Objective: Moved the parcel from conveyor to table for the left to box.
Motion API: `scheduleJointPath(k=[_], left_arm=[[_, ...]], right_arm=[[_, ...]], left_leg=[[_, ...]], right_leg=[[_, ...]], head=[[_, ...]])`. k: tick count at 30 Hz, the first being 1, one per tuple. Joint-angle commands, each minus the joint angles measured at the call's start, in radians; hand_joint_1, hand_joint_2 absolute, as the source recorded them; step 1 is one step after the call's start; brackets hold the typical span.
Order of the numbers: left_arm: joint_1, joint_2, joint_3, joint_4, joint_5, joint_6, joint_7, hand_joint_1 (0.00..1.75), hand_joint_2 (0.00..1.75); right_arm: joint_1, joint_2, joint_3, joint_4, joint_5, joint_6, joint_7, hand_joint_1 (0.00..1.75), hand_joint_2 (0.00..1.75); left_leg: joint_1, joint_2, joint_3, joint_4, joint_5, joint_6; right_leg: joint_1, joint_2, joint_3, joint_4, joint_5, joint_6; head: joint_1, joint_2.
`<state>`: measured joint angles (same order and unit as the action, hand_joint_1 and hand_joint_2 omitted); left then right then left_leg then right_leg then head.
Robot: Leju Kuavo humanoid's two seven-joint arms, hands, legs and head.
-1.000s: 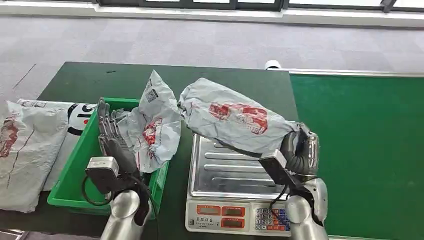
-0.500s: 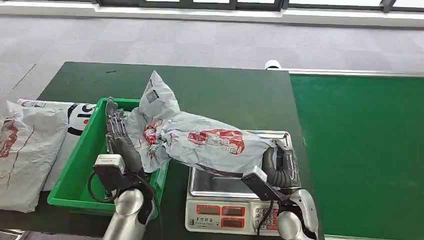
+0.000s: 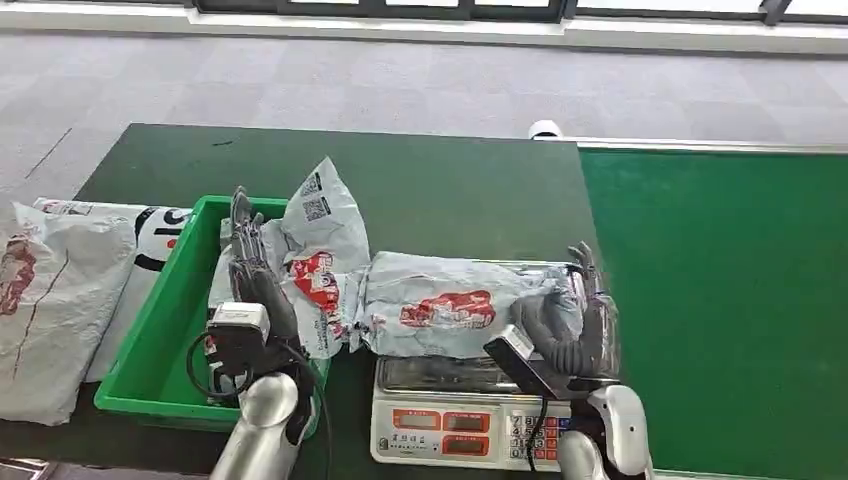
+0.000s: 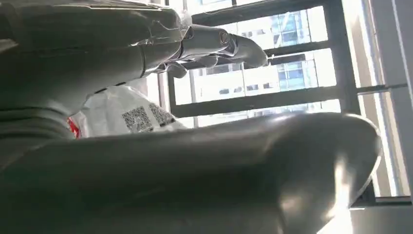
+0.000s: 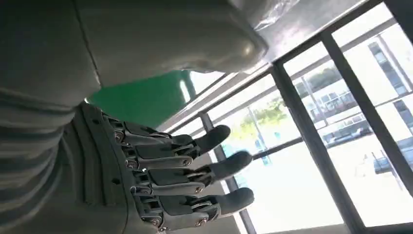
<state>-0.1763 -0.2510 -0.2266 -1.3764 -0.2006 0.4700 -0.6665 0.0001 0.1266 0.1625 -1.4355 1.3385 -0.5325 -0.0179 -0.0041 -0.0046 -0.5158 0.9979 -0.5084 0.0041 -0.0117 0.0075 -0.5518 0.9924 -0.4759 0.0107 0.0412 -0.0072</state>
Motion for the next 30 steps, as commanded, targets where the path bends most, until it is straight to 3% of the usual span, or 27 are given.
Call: scheduleJointPath(k=[1, 11, 13, 16, 17, 20, 22, 27, 30], left_arm=[[-0.012, 0.023, -0.044, 0.021, -0.045, 0.028, 0.033, 0.0, 0.0], [-0.005, 0.015, -0.07, 0.015, -0.159, 0.118, 0.056, 0.0, 0.0], [-0.019, 0.032, -0.11, 0.005, -0.258, 0.124, 0.098, 0.0, 0.0], [-0.09, 0.084, -0.241, 0.039, -0.66, -0.028, 0.315, 0.0, 0.0], [-0.134, 0.089, -0.292, 0.081, -0.767, -0.13, 0.359, 0.0, 1.75], [-0.275, 0.056, -0.386, 0.357, -0.9, -0.223, 0.361, 0.0, 1.75], [-0.332, 0.026, -0.403, 0.503, -0.898, -0.199, 0.325, 0.0, 1.75], [-0.34, 0.023, -0.402, 0.527, -0.894, -0.185, 0.318, 0.0, 1.75], [-0.371, 0.014, -0.418, 0.574, -0.877, -0.258, 0.313, 0.0, 1.75]], right_arm=[[-0.027, -0.024, -0.03, -0.002, 0.039, 0.004, 0.015, 0.0, 1.75], [-0.013, -0.02, -0.028, -0.047, 0.035, -0.001, 0.013, 0.0, 1.75], [0.004, -0.024, -0.03, -0.086, -0.001, -0.013, -0.005, 0.0, 1.75], [0.046, -0.025, -0.029, -0.183, -0.067, -0.013, -0.061, 0.0, 1.75], [0.052, -0.023, -0.025, -0.209, -0.103, -0.005, -0.092, 0.0, 1.75], [0.05, -0.007, -0.017, -0.238, -0.14, 0.009, -0.149, 0.0, 1.75], [0.035, 0.002, -0.018, -0.228, -0.148, 0.016, -0.162, 0.0, 1.75], [0.029, 0.004, -0.02, -0.221, -0.148, 0.016, -0.163, 0.0, 1.75], [0.006, 0.01, -0.017, -0.21, -0.16, 0.011, -0.179, 0.0, 1.75]], left_leg=[[0.0, -0.001, 0.0, -0.002, 0.001, -0.001], [0.0, -0.001, 0.001, -0.002, 0.001, -0.001], [0.0, -0.002, 0.0, -0.002, 0.001, -0.001], [0.0, -0.006, -0.002, -0.001, 0.001, -0.001], [0.001, -0.007, 0.0, -0.002, 0.002, -0.002], [0.001, -0.01, -0.002, -0.001, 0.002, -0.001], [0.0, -0.01, 0.0, -0.002, 0.003, -0.001], [0.0, -0.002, 0.001, -0.002, 0.002, -0.001], [0.0, -0.002, 0.001, -0.001, 0.001, -0.001]], right_leg=[[0.001, -0.002, 0.001, -0.002, 0.001, 0.0], [0.0, -0.002, 0.001, -0.002, 0.001, 0.0], [0.0, -0.002, 0.001, -0.002, 0.0, 0.0], [0.0, -0.006, 0.0, -0.001, 0.0, -0.001], [0.001, -0.008, 0.002, -0.003, 0.0, -0.001], [0.001, -0.011, 0.002, -0.002, 0.0, 0.0], [0.0, -0.011, 0.003, -0.003, 0.001, 0.0], [0.0, -0.003, 0.001, -0.002, 0.002, 0.0], [0.0, -0.002, 0.001, -0.001, 0.002, 0.0]], head=[[0.0, 0.0], [0.0, 0.0], [0.0, 0.0], [0.0, 0.0], [0.0, 0.0], [0.0, 0.0], [0.0, 0.0], [0.0, 0.0], [0.0, 0.0]])
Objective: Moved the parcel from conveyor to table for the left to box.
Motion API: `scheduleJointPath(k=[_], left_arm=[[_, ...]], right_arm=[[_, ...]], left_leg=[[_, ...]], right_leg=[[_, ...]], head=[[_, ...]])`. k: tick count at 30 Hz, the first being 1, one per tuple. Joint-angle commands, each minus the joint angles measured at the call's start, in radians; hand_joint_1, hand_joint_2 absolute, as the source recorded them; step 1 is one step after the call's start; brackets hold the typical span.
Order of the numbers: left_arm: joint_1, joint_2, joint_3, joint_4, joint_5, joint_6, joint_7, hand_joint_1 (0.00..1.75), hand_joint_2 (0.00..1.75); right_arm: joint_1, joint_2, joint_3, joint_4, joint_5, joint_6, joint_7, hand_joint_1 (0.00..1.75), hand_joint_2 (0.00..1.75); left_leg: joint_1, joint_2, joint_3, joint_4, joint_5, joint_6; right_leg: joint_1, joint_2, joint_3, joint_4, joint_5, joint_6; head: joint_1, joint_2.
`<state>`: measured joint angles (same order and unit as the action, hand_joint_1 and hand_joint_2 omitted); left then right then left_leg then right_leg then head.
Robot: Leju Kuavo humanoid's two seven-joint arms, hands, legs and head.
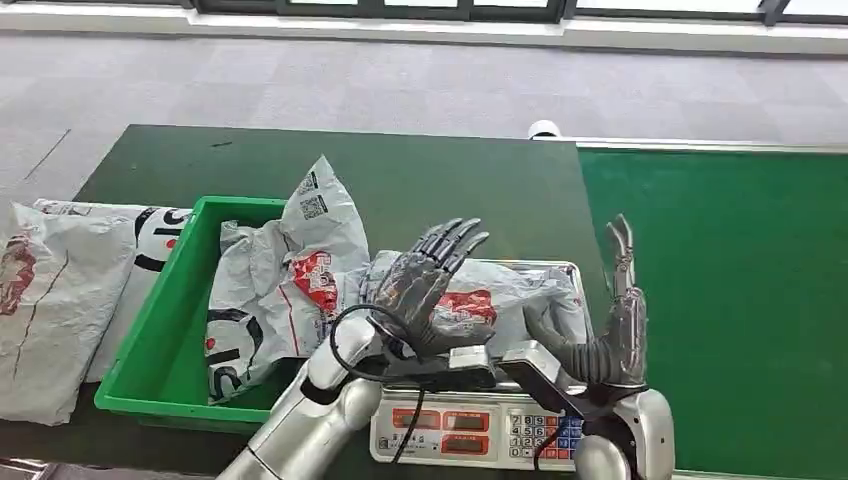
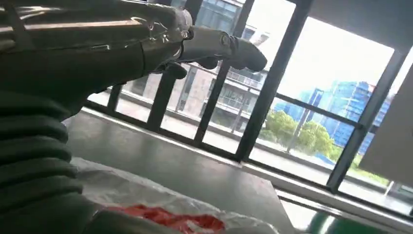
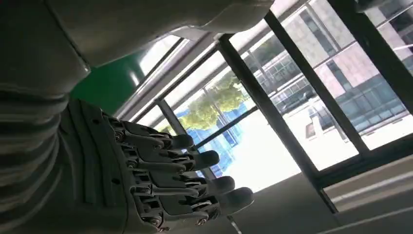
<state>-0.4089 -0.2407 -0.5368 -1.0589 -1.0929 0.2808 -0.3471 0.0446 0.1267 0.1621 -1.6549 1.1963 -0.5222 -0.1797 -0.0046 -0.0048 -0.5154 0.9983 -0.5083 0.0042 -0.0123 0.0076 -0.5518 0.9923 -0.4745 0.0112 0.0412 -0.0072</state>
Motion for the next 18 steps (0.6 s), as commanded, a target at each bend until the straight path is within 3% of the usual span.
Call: scheduleJointPath(k=[1, 14, 18], left_arm=[[-0.157, -0.001, -0.119, 0.302, 0.028, -0.103, -0.012, 0.0, 1.75], [-0.166, -0.004, -0.131, 0.354, 0.049, -0.121, -0.033, 0.0, 1.75], [-0.196, 0.007, -0.159, 0.451, 0.061, -0.161, -0.038, 0.0, 1.75]], right_arm=[[-0.064, 0.013, -0.013, 0.023, -0.028, 0.008, -0.025, 0.0, 1.75], [-0.095, 0.014, -0.008, 0.045, -0.033, 0.02, -0.028, 0.0, 1.75], [-0.134, 0.009, -0.004, 0.087, -0.055, 0.029, -0.04, 0.0, 1.75]], left_leg=[[0.001, -0.001, 0.001, -0.003, 0.001, -0.002], [0.001, 0.0, 0.0, -0.002, 0.001, -0.001], [0.001, 0.001, 0.001, -0.002, 0.001, -0.001]], right_leg=[[0.001, -0.003, 0.002, -0.003, 0.001, -0.001], [0.001, 0.0, 0.001, -0.001, 0.001, -0.001], [0.001, 0.001, 0.001, -0.001, 0.001, -0.001]], head=[[0.0, 0.0], [0.0, 0.0], [0.0, 0.0]])
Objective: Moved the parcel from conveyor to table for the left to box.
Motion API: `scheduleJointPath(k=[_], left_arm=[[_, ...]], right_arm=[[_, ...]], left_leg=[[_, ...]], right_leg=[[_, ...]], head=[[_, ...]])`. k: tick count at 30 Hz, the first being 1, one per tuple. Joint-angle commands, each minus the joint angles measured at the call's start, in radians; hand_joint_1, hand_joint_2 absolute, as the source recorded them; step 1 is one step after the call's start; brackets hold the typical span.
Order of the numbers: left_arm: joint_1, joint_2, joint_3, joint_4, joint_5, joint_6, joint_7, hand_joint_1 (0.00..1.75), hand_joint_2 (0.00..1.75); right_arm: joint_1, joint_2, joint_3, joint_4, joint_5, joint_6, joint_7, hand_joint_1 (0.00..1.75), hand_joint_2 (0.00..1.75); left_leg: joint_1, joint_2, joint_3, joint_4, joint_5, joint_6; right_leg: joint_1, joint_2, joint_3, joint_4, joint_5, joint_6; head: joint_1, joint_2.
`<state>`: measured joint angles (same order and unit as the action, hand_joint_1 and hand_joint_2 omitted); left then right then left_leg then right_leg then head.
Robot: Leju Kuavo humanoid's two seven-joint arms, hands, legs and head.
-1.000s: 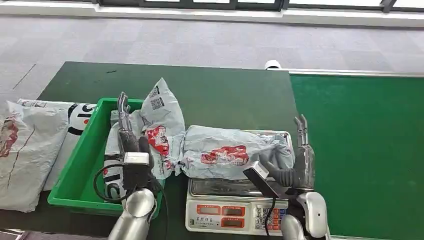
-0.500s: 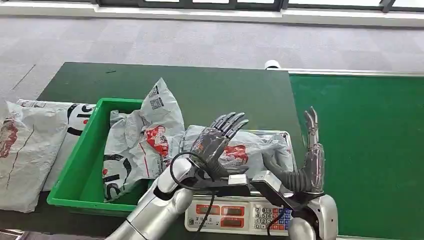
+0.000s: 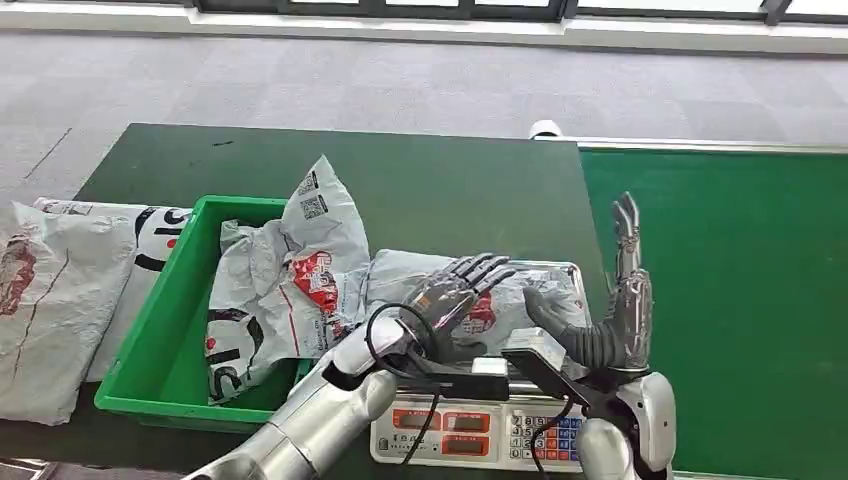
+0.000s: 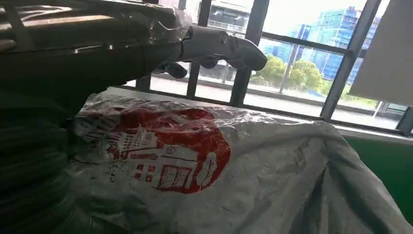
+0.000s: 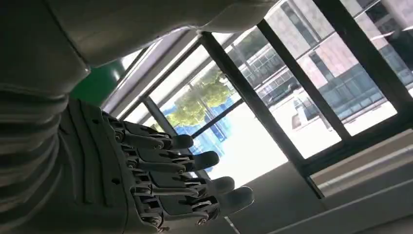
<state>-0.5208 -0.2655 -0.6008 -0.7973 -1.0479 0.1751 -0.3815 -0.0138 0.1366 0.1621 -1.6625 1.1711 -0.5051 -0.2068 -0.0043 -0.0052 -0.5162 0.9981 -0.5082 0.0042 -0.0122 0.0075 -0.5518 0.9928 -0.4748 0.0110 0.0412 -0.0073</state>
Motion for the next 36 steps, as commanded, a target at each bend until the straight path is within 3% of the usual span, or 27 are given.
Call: scheduleJointPath(k=[1, 8, 9, 21, 23, 25, 27, 35, 36], left_arm=[[-0.091, 0.033, -0.1, 0.207, 0.019, -0.065, -0.011, 0.0, 1.75], [-0.11, 0.042, -0.134, 0.268, 0.026, -0.107, -0.049, 0.0, 1.75], [-0.106, 0.045, -0.13, 0.26, 0.033, -0.098, -0.056, 1.75, 1.75], [-0.059, 0.068, -0.117, 0.157, 0.015, -0.052, -0.03, 1.75, 1.75], [-0.045, 0.065, -0.071, 0.084, 0.015, 0.046, -0.001, 1.75, 1.75], [0.019, 0.08, 0.016, -0.126, 0.011, 0.15, 0.049, 1.75, 1.75], [0.056, 0.102, 0.039, -0.26, -0.024, 0.123, 0.088, 1.75, 1.75], [0.066, 0.104, 0.045, -0.267, -0.029, 0.107, 0.089, 1.75, 1.75], [0.078, 0.089, 0.076, -0.272, -0.049, 0.198, 0.088, 1.75, 1.75]], right_arm=[[-0.081, -0.005, -0.005, 0.101, -0.033, 0.013, -0.015, 0.0, 1.75], [-0.083, -0.018, -0.007, 0.116, -0.069, 0.003, -0.037, 0.0, 1.75], [-0.087, -0.017, -0.005, 0.121, -0.07, 0.002, -0.039, 0.0, 1.75], [-0.145, -0.005, 0.001, 0.163, -0.091, 0.013, -0.051, 0.0, 1.75], [-0.134, -0.002, -0.003, 0.148, -0.092, 0.01, -0.051, 0.0, 1.75], [-0.123, 0.005, -0.005, 0.128, -0.086, 0.016, -0.053, 0.0, 1.75], [-0.12, 0.009, -0.003, 0.121, -0.08, 0.019, -0.051, 0.0, 1.75], [-0.122, 0.009, -0.004, 0.124, -0.079, 0.018, -0.05, 0.0, 1.75], [-0.121, 0.01, -0.006, 0.124, -0.078, 0.015, -0.05, 0.0, 1.75]], left_leg=[[0.001, 0.003, 0.002, -0.003, 0.001, -0.001], [0.001, 0.001, 0.002, -0.001, 0.001, -0.001], [0.001, 0.002, 0.003, -0.003, 0.001, -0.001], [0.001, 0.004, 0.003, -0.004, 0.001, -0.001], [0.001, 0.005, 0.005, -0.008, 0.004, -0.002], [0.001, 0.003, 0.003, -0.004, 0.001, -0.002], [0.001, 0.003, 0.0, -0.001, 0.0, -0.001], [0.001, 0.005, 0.003, -0.005, 0.002, -0.002], [0.001, 0.002, 0.001, -0.002, 0.001, -0.001]], right_leg=[[0.001, 0.002, 0.002, -0.003, 0.002, -0.001], [0.001, 0.001, 0.001, -0.002, 0.001, 0.0], [0.001, 0.001, 0.002, -0.003, 0.002, -0.001], [0.0, 0.003, 0.002, -0.003, 0.002, -0.001], [0.001, 0.004, 0.004, -0.008, 0.005, -0.001], [0.001, 0.002, 0.002, -0.003, 0.002, -0.001], [0.0, 0.002, -0.001, 0.0, 0.001, -0.001], [0.001, 0.003, 0.002, -0.004, 0.002, -0.001], [0.001, 0.002, 0.0, -0.001, 0.001, -0.001]], head=[[0.0, 0.0], [0.0, 0.0], [0.0, 0.0], [0.0, 0.0], [0.0, 0.0], [0.0, 0.0], [0.0, 0.0], [0.0, 0.0], [0.0, 0.0]])
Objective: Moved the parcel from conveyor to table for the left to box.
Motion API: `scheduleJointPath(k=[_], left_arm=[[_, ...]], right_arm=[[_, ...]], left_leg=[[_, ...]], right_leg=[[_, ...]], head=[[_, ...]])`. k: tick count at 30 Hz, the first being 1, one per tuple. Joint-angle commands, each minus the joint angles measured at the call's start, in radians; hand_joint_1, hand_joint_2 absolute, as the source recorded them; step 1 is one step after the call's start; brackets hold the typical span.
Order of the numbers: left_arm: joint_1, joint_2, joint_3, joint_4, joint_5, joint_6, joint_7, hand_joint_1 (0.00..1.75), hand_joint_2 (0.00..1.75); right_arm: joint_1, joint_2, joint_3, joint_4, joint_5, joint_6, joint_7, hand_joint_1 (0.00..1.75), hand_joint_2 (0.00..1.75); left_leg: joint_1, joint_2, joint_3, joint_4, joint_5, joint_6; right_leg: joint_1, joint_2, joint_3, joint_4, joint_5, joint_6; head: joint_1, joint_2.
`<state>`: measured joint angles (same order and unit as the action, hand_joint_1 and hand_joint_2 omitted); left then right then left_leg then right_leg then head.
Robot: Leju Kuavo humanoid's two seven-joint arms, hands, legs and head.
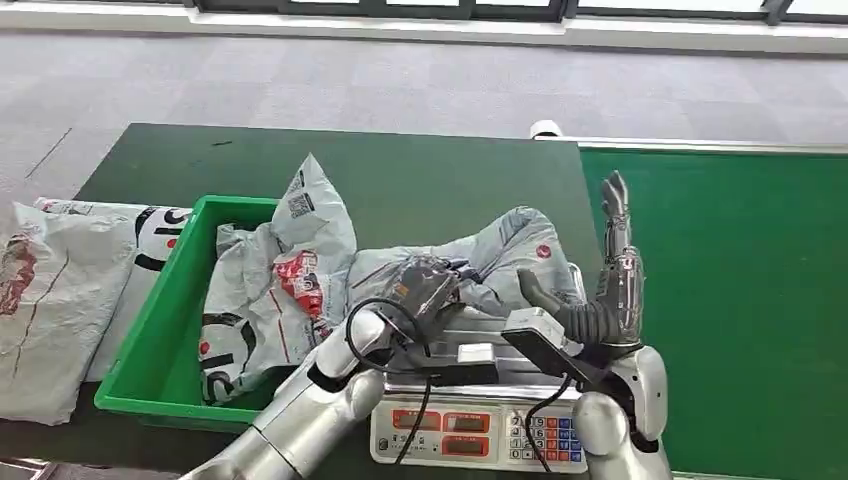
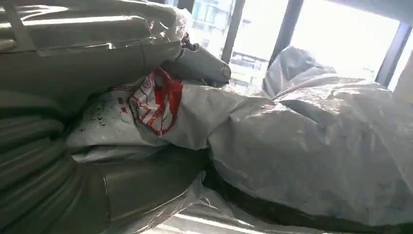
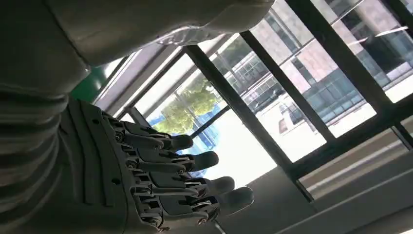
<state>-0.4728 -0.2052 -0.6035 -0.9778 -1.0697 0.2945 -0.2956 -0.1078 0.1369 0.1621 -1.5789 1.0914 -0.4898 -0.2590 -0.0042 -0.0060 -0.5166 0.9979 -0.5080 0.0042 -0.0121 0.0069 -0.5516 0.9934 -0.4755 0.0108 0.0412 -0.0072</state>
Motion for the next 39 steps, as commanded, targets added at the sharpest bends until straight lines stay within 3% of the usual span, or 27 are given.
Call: scheduleJointPath(k=[1, 6, 9, 10, 13, 15, 39], left_arm=[[0.039, 0.03, 0.09, -0.12, -0.031, 0.096, 0.003, 1.75, 1.75], [0.135, 0.029, 0.158, -0.362, -0.029, 0.233, 0.029, 1.75, 1.75], [0.162, 0.031, 0.21, -0.461, 0.062, 0.401, 0.003, 1.75, 1.75], [0.174, 0.015, 0.267, -0.509, 0.022, 0.404, -0.022, 1.75, 1.75], [0.207, -0.133, 0.532, -0.58, -0.035, 0.404, -0.193, 1.75, 1.75], [0.195, -0.144, 0.594, -0.594, -0.045, 0.404, -0.189, 1.75, 1.75], [0.194, -0.144, 0.604, -0.61, -0.055, 0.404, -0.169, 1.75, 1.75]], right_arm=[[-0.023, 0.009, -0.005, 0.037, 0.003, 0.0, 0.002, 0.0, 1.75], [0.022, 0.008, -0.013, -0.01, 0.007, -0.021, 0.009, 0.0, 1.75], [0.046, -0.001, -0.01, -0.023, 0.008, -0.042, 0.01, 0.0, 1.75], [0.048, -0.003, -0.007, -0.021, 0.005, -0.049, 0.01, 0.0, 1.75], [0.057, -0.007, 0.002, -0.019, -0.001, -0.071, 0.01, 0.0, 1.75], [0.064, -0.008, 0.009, -0.026, 0.001, -0.073, 0.012, 0.0, 1.75], [0.064, -0.007, 0.013, -0.028, 0.002, -0.071, 0.013, 0.0, 1.75]], left_leg=[[0.001, 0.004, 0.002, -0.003, 0.001, -0.002], [0.001, 0.003, 0.0, -0.001, 0.0, -0.001], [0.001, 0.003, 0.002, -0.002, 0.0, -0.002], [0.001, 0.003, 0.001, -0.002, 0.0, -0.001], [0.001, 0.004, -0.001, 0.0, -0.001, -0.001], [0.002, 0.004, -0.001, 0.0, 0.0, -0.001], [0.001, 0.001, 0.0, -0.001, 0.0, -0.001]], right_leg=[[0.001, 0.003, 0.001, -0.003, 0.002, -0.001], [0.0, 0.002, -0.001, 0.0, 0.0, -0.001], [0.001, 0.001, 0.0, -0.002, 0.0, -0.001], [0.001, 0.002, 0.0, -0.001, 0.0, -0.001], [0.001, 0.003, -0.002, 0.0, 0.001, -0.001], [0.002, 0.003, -0.002, -0.001, 0.001, -0.001], [0.001, 0.0, 0.0, -0.001, 0.0, 0.0]], head=[[0.0, 0.0], [0.0, 0.0], [0.0, 0.0], [0.0, 0.0], [0.0, 0.0], [0.0, 0.0], [0.0, 0.0]])
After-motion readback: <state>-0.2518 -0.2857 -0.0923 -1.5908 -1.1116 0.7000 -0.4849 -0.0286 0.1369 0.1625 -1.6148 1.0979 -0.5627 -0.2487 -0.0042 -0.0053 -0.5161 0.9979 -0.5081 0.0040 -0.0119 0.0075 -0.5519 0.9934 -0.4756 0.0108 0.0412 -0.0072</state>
